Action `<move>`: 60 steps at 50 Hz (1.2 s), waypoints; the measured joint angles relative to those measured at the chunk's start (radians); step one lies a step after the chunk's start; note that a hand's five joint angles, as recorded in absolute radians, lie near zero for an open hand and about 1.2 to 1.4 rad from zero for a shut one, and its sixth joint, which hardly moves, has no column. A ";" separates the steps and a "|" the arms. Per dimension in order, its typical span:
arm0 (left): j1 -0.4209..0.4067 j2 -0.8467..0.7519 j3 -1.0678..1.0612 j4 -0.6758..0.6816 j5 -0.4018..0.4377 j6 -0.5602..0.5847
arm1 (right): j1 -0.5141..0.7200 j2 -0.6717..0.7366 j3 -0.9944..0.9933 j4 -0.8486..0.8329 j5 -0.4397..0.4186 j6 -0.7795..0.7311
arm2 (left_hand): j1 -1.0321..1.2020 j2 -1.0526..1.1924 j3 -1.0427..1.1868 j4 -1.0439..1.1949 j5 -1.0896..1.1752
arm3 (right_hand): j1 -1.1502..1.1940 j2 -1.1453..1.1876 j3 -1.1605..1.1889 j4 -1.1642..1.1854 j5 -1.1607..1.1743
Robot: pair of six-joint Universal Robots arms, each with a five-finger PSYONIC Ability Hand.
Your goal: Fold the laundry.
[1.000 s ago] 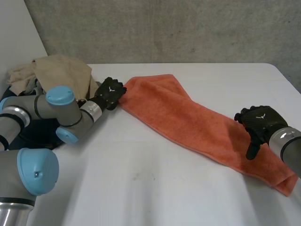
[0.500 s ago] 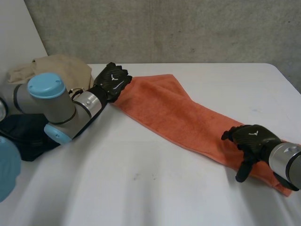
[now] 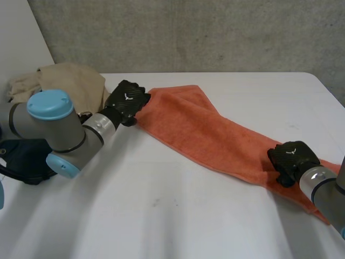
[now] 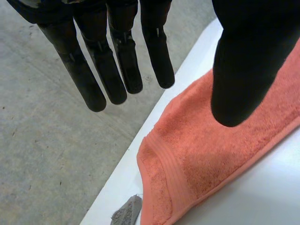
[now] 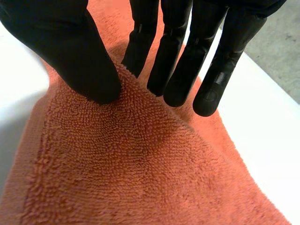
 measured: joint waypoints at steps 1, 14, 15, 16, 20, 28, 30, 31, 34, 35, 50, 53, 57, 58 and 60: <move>0.000 0.005 -0.004 0.000 -0.001 -0.011 | 0.000 0.000 -0.007 0.002 -0.001 -0.001 | -0.030 -0.029 -0.029 -0.028 -0.029 | 0.000 0.000 0.000 0.000 0.000; 0.002 0.102 -0.154 -0.005 -0.003 -0.295 | 0.090 -0.287 -0.198 0.259 -0.084 0.054 | -0.173 -0.171 -0.169 -0.172 -0.178 | 0.000 0.000 0.000 0.001 0.005; 0.002 0.102 -0.164 -0.005 -0.002 -0.312 | 0.098 -0.302 -0.221 0.286 -0.094 0.067 | -0.176 -0.181 -0.177 -0.183 -0.187 | 0.000 0.000 0.000 0.002 0.005; 0.001 0.101 -0.172 -0.006 -0.002 -0.326 | 0.106 -0.317 -0.245 0.312 -0.105 0.081 | -0.176 -0.185 -0.181 -0.189 -0.193 | 0.000 0.000 0.000 0.002 0.005; -0.004 0.094 -0.190 -0.008 -0.002 -0.358 | 0.126 -0.372 -0.332 0.399 -0.138 0.140 | -0.197 -0.200 -0.200 -0.204 -0.209 | 0.000 0.000 0.000 0.003 0.005; -0.048 0.043 -0.183 -0.014 -0.003 -0.374 | 0.136 -0.478 -0.420 0.476 -0.200 0.230 | -0.248 -0.253 -0.255 -0.262 -0.265 | 0.000 0.000 0.000 0.004 0.005; -0.063 0.026 -0.171 -0.013 -0.006 -0.374 | 0.138 -0.498 -0.427 0.478 -0.209 0.249 | -0.248 -0.257 -0.256 -0.264 -0.268 | 0.000 0.000 0.000 0.004 0.005; -0.071 0.018 -0.163 -0.011 -0.010 -0.374 | 0.140 -0.508 -0.429 0.479 -0.212 0.258 | -0.248 -0.262 -0.259 -0.268 -0.273 | 0.002 0.000 0.000 0.004 0.005; -0.091 -0.008 -0.133 -0.008 -0.033 -0.375 | 0.149 -0.531 -0.431 0.479 -0.217 0.285 | -0.248 -0.270 -0.272 -0.278 -0.283 | 0.028 0.000 0.000 0.004 0.010; -0.099 -0.019 -0.117 -0.006 -0.048 -0.375 | 0.155 -0.539 -0.431 0.479 -0.218 0.295 | -0.248 -0.271 -0.273 -0.278 -0.283 | 0.028 0.000 0.000 0.004 0.012; -0.202 -0.151 0.048 0.087 -0.253 -0.453 | 0.223 -0.587 -0.404 0.521 -0.207 0.319 | -0.248 -0.268 -0.270 -0.272 -0.266 | 0.028 0.000 0.000 0.004 0.014; -0.220 -0.153 0.047 0.096 -0.261 -0.461 | 0.217 -0.581 -0.371 0.530 -0.208 0.312 | -0.248 -0.268 -0.270 -0.272 -0.263 | -0.096 -0.149 -0.134 -0.133 -0.110; -0.227 -0.128 0.025 0.096 -0.260 -0.460 | 0.205 -0.544 -0.303 0.538 -0.210 0.292 | -0.248 -0.268 -0.270 -0.272 -0.263 | -0.395 -0.513 -0.513 -0.506 -0.468; -0.223 -0.114 0.015 0.095 -0.259 -0.458 | 0.200 -0.513 -0.268 0.541 -0.210 0.276 | -0.248 -0.268 -0.270 -0.272 -0.263 | -0.442 -0.565 -0.565 -0.567 -0.531; -0.210 -0.090 -0.004 0.093 -0.258 -0.456 | 0.196 -0.468 -0.230 0.541 -0.211 0.252 | -0.248 -0.268 -0.270 -0.272 -0.263 | -0.528 -0.660 -0.667 -0.668 -0.634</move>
